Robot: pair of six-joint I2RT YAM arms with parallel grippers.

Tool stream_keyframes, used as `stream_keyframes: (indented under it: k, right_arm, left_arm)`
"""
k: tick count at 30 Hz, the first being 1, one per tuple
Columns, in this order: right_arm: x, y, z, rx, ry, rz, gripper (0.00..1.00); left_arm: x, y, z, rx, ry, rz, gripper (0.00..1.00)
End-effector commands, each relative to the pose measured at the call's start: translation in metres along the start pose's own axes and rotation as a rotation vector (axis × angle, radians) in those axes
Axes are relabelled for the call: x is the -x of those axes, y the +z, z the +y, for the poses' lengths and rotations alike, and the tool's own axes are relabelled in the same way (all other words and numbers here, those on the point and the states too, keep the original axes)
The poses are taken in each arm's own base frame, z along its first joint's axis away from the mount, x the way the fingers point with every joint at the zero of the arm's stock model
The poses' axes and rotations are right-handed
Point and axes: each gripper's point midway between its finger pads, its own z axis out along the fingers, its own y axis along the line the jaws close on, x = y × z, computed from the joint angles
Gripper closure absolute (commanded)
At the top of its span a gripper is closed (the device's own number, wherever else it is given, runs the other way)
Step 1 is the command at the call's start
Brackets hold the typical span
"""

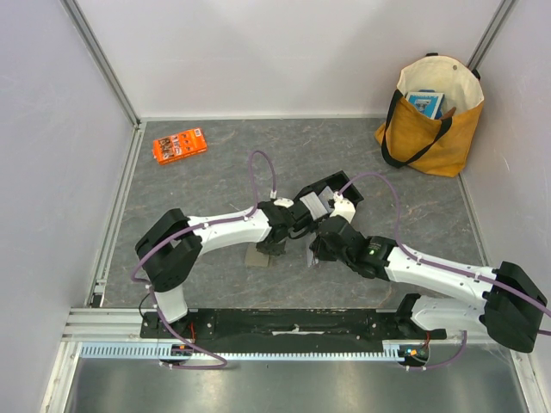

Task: Put the credit cards into the card holder
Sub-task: Open the card holder at the center of the board.

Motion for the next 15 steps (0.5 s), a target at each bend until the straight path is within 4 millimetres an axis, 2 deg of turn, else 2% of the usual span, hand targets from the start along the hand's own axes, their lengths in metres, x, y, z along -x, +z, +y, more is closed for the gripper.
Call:
stream_keyframes:
  k: [1, 4, 9, 13, 15]
  right_arm:
    - [0.008, -0.003, 0.004, 0.023, 0.004, -0.038, 1.00]
    - [0.008, -0.003, 0.004, 0.022, 0.002, -0.039, 1.00]
    - [0.006, -0.002, 0.004, 0.022, 0.000, -0.031, 1.00]
    - [0.006, -0.001, 0.016, 0.075, 0.003, -0.019, 1.00]
    - [0.007, 0.000, 0.026, 0.114, 0.014, -0.014, 1.00]
  left_arm:
    - [0.012, -0.008, -0.003, 0.005, 0.010, -0.046, 0.84]
    - [0.014, -0.012, -0.004, -0.005, 0.006, -0.054, 0.98]
    - [0.020, -0.025, -0.007, -0.047, -0.005, -0.074, 0.98]
    - [0.027, -0.048, -0.019, -0.160, -0.038, -0.096, 0.98]
    - [0.032, -0.067, -0.025, -0.251, -0.076, -0.125, 0.98]
